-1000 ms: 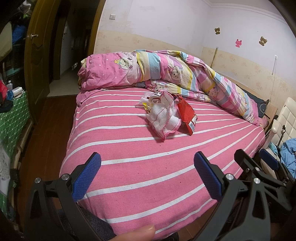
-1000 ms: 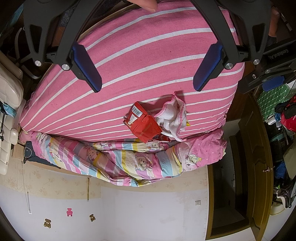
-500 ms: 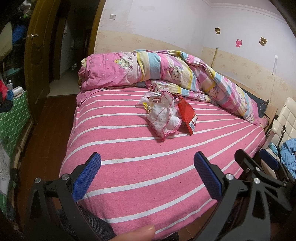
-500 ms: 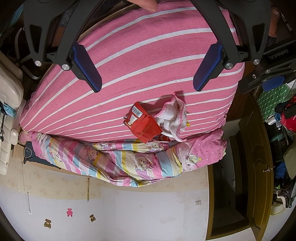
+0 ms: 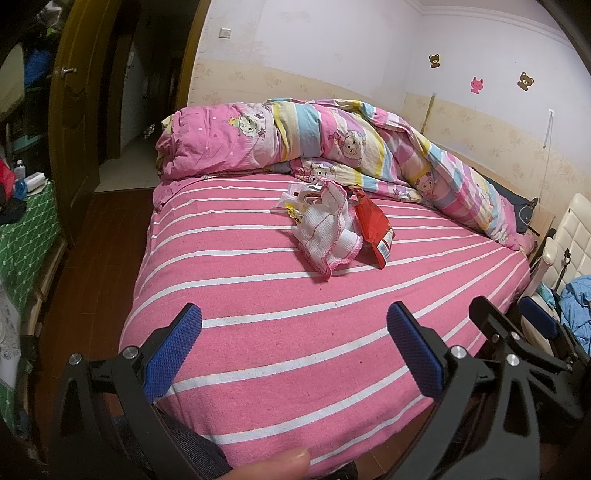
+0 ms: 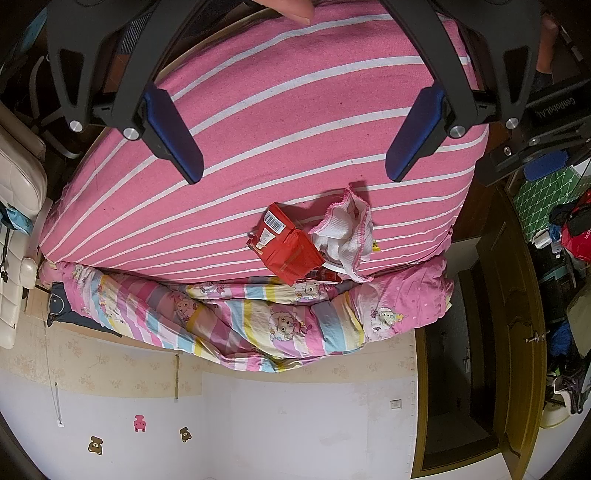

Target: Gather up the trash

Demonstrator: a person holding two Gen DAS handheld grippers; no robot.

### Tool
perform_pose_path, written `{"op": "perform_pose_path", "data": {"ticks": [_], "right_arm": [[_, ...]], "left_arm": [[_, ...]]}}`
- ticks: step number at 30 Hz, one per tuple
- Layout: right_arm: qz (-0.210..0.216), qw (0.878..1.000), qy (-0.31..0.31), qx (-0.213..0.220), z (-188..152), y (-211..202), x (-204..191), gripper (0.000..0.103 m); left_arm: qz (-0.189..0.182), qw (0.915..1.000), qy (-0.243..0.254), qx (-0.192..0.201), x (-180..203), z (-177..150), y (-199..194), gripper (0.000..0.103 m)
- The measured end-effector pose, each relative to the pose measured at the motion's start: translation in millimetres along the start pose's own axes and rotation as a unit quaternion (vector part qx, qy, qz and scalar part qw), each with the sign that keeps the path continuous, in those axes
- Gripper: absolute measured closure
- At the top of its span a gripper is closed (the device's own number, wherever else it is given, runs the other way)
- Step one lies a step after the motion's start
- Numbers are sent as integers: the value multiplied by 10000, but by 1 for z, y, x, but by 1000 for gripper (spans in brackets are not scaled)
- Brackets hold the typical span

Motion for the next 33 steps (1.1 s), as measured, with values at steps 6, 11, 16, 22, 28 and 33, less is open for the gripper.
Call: {"op": "perform_pose_path", "data": {"ticks": [6,11,16,22,28,33], "right_arm": [[-3,10000,5,1,0,1,-1,5],[-5,10000,6,-2,1,3,-2,5],[-7,10000,9,2,1,4,-5,5],[-33,10000,-5,19,2,7,-8,5],[46,9997,224,88,14,34,6,5],[157,9982,569,64,30,72,24,5]], "left_arm": [[4,10000,4,-2,0,0,0,5],[3,10000,1,-7,0,0,0,5],[4,10000,5,-3,0,0,0,5],[25,10000,-6,-44,0,0,2,5],[12,9997,-26,-237,-5,-1,35,6],[-33,9987,-27,-510,4,6,71,6]]}}
Point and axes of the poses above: each gripper's, at about its wrist camera, not at the fingertips, and y roughly the way its jaws point, x to its right, z to its top, the point moved 5 cm from there along y, roughly the way its jaws point, and after that the axes turned 8 degrees about z, right-handed, at the moved point
